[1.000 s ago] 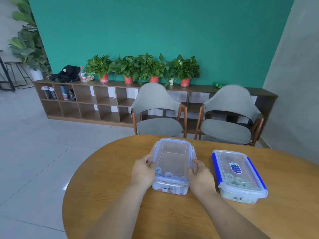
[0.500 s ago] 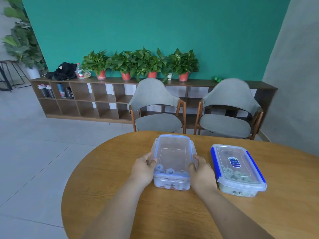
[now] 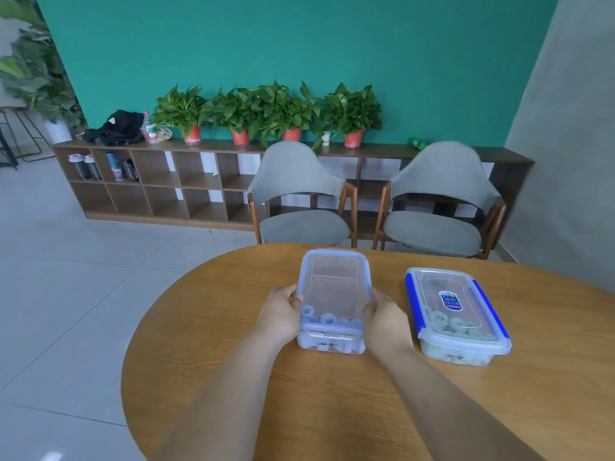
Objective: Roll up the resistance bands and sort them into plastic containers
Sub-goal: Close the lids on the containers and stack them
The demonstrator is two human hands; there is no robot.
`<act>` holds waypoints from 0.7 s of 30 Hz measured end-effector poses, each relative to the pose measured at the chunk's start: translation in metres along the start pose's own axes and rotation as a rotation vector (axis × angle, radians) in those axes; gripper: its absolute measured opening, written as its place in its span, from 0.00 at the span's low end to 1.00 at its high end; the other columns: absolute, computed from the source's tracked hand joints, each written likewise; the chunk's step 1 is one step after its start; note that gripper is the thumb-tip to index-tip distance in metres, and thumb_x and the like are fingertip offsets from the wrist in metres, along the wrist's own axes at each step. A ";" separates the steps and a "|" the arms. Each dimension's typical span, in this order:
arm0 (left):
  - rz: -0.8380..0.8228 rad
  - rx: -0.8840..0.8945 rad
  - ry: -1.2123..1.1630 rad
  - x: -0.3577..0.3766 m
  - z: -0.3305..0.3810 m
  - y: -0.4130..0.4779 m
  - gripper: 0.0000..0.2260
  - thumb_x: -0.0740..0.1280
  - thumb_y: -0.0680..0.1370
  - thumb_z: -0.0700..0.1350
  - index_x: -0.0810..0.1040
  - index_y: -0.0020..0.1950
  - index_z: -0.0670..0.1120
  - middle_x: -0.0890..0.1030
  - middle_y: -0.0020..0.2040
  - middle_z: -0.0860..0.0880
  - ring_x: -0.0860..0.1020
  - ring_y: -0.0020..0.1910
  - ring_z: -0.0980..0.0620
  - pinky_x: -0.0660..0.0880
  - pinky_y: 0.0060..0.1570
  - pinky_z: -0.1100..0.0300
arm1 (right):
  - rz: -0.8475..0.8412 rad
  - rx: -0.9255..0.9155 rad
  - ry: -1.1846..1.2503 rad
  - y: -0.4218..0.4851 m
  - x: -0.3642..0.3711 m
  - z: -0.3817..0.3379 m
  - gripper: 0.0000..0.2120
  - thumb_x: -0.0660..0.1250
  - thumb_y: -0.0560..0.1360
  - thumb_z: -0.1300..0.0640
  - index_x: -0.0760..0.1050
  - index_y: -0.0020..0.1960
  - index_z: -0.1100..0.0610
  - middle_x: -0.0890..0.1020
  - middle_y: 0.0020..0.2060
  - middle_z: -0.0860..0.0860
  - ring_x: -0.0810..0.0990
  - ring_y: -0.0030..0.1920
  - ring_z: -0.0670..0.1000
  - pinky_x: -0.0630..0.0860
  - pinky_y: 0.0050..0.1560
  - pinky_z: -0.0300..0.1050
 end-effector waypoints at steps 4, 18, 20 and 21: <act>-0.001 -0.048 -0.094 0.001 -0.005 0.002 0.19 0.61 0.87 0.49 0.72 0.79 0.50 0.74 0.75 0.51 0.76 0.70 0.50 0.72 0.69 0.55 | -0.009 0.044 0.110 -0.001 -0.002 0.001 0.18 0.57 0.85 0.58 0.75 0.72 0.50 0.83 0.55 0.50 0.80 0.50 0.52 0.75 0.48 0.44; -0.025 -0.029 -0.015 -0.012 0.008 0.013 0.22 0.67 0.85 0.45 0.72 0.79 0.51 0.75 0.72 0.52 0.77 0.68 0.49 0.75 0.66 0.55 | -0.135 -0.003 0.123 0.015 -0.007 -0.007 0.19 0.60 0.83 0.60 0.76 0.71 0.47 0.82 0.63 0.49 0.82 0.56 0.52 0.82 0.55 0.50; 0.053 0.095 0.190 -0.019 0.018 0.010 0.24 0.70 0.83 0.46 0.71 0.79 0.55 0.71 0.75 0.53 0.74 0.72 0.48 0.75 0.70 0.50 | -0.105 -0.104 -0.093 0.016 -0.009 -0.013 0.18 0.61 0.82 0.57 0.75 0.71 0.48 0.78 0.68 0.52 0.79 0.62 0.56 0.80 0.60 0.53; 0.070 0.181 0.263 -0.019 0.026 0.006 0.23 0.70 0.83 0.48 0.72 0.78 0.56 0.71 0.75 0.53 0.73 0.72 0.49 0.74 0.71 0.49 | -0.102 -0.157 -0.159 0.014 -0.008 -0.016 0.19 0.62 0.82 0.56 0.74 0.73 0.49 0.74 0.73 0.52 0.75 0.68 0.57 0.78 0.65 0.55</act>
Point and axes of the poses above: each hand's wrist, its own y-axis towards the middle knuckle, its own x-axis out of the palm, z = x × y, the point moved 8 cm from there along y, towards the middle knuckle
